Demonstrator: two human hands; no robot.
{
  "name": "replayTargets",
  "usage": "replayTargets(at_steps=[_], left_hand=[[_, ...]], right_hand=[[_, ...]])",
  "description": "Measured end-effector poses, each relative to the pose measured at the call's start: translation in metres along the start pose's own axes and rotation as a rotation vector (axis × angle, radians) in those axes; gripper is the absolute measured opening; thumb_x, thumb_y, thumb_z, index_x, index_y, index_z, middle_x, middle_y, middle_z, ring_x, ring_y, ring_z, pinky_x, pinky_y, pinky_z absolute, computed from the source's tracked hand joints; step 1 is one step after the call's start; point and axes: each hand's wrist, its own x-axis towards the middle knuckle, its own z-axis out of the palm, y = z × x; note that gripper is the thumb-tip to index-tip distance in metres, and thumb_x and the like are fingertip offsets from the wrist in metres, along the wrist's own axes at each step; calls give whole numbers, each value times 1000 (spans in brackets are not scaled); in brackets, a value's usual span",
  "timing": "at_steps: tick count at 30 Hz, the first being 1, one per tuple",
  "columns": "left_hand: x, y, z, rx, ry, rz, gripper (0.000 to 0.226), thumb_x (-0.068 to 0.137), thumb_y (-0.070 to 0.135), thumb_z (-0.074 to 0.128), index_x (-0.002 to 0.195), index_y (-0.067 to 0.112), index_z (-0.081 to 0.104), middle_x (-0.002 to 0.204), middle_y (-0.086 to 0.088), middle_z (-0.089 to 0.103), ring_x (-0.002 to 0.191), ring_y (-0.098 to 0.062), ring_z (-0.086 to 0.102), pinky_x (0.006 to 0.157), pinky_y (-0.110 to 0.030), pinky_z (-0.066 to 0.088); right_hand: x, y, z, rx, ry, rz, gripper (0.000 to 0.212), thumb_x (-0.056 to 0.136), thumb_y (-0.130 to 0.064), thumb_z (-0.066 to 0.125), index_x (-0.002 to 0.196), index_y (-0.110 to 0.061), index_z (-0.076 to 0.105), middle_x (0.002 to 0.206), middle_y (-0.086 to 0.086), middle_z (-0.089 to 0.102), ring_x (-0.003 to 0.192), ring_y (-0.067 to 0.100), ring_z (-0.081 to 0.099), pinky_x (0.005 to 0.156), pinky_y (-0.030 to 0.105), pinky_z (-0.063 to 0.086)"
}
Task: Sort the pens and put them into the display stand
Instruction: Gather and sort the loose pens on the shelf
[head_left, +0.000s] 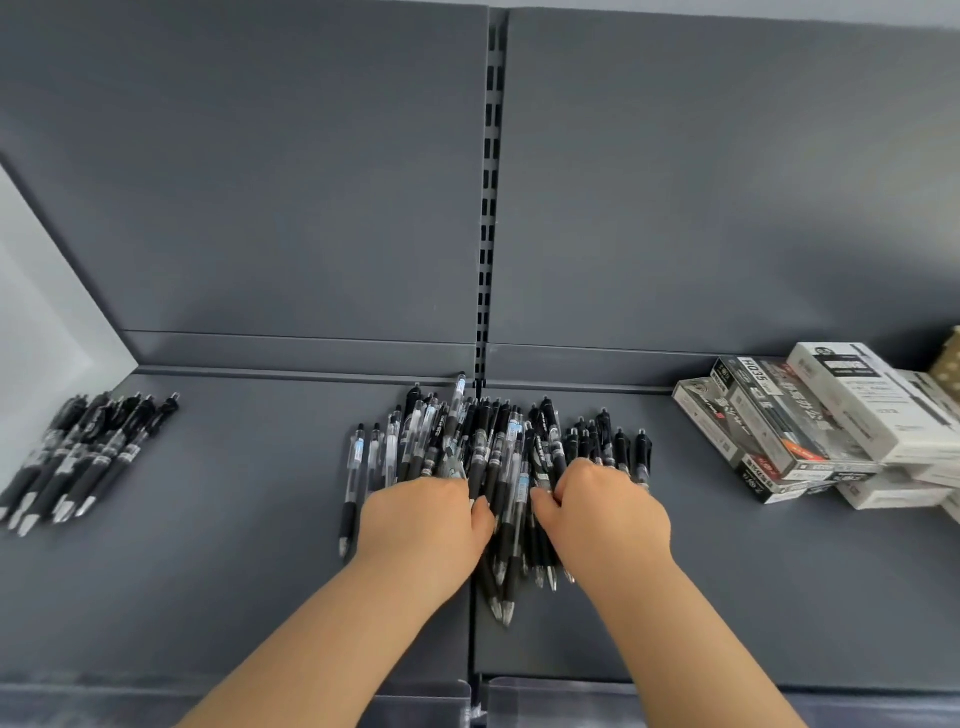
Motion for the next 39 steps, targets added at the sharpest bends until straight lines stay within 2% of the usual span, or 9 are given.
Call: replayTargets(at_steps=[4, 7, 10, 13, 17, 25, 29, 35, 39], left_hand=[[-3, -2, -2, -15, 57, 6, 37, 98, 42, 26, 73, 23, 44, 66, 8, 49, 64, -13, 51, 51, -25, 33], [-4, -9, -6, -30, 103, 3, 36, 99, 43, 23, 73, 24, 40, 65, 8, 46, 63, -12, 49, 52, -25, 35], [-9, -19, -9, -42, 139, -3, 37, 99, 45, 22, 71, 26, 36, 63, 8, 42, 59, -10, 45, 46, -23, 27], [-12, -35, -10, -53, 174, -23, 40, 98, 46, 22, 65, 25, 30, 61, 7, 39, 56, -10, 41, 45, -23, 24], [-17, -69, -14, -63, 186, -49, 37, 98, 46, 21, 69, 25, 32, 62, 7, 39, 54, -11, 39, 45, -23, 23], [-40, -192, -25, -62, 184, -130, 35, 98, 45, 21, 71, 26, 33, 62, 6, 39, 49, -11, 34, 44, -23, 20], [-50, -263, -35, -14, 205, -189, 35, 99, 44, 17, 75, 27, 36, 64, 7, 39, 56, -10, 40, 50, -24, 35], [-58, -343, -34, 27, 160, -216, 35, 99, 43, 14, 83, 27, 41, 67, 8, 42, 64, -13, 48, 54, -26, 39], [-57, -370, -26, 66, 153, -178, 35, 100, 43, 17, 81, 25, 40, 65, 8, 37, 63, -15, 48, 45, -26, 24]], right_hand=[[4, -4, -2, 14, -17, 16, 38, 91, -34, 45, 60, -15, 36, 54, -3, 40, 43, 16, 33, 42, 20, 26], [6, -8, -8, 139, 20, 39, 39, 88, -34, 46, 57, -16, 31, 51, -2, 33, 44, 19, 28, 43, 21, 25], [7, -18, -12, 275, 3, 31, 44, 87, -35, 49, 53, -16, 29, 48, 0, 29, 46, 21, 26, 43, 21, 23], [9, -34, -12, 329, -8, 1, 44, 87, -35, 52, 52, -16, 32, 49, 2, 30, 48, 22, 27, 47, 24, 28], [9, -66, -8, 375, -36, -18, 34, 88, -35, 52, 61, -16, 45, 56, 5, 41, 53, 20, 35, 51, 26, 33], [5, -193, 13, 380, -102, -54, 33, 87, -36, 51, 60, -17, 44, 58, 3, 46, 58, 20, 41, 55, 28, 37], [4, -264, 27, 393, -135, -85, 28, 87, -36, 49, 66, -17, 48, 65, 1, 48, 61, 19, 41, 54, 26, 35], [5, -351, 49, 390, -181, -112, 41, 87, -33, 48, 53, -18, 28, 54, 2, 34, 52, 22, 30, 48, 24, 27], [10, -393, 64, 349, -201, -96, 43, 87, -33, 47, 52, -17, 27, 47, -2, 27, 41, 18, 24, 44, 21, 23]])
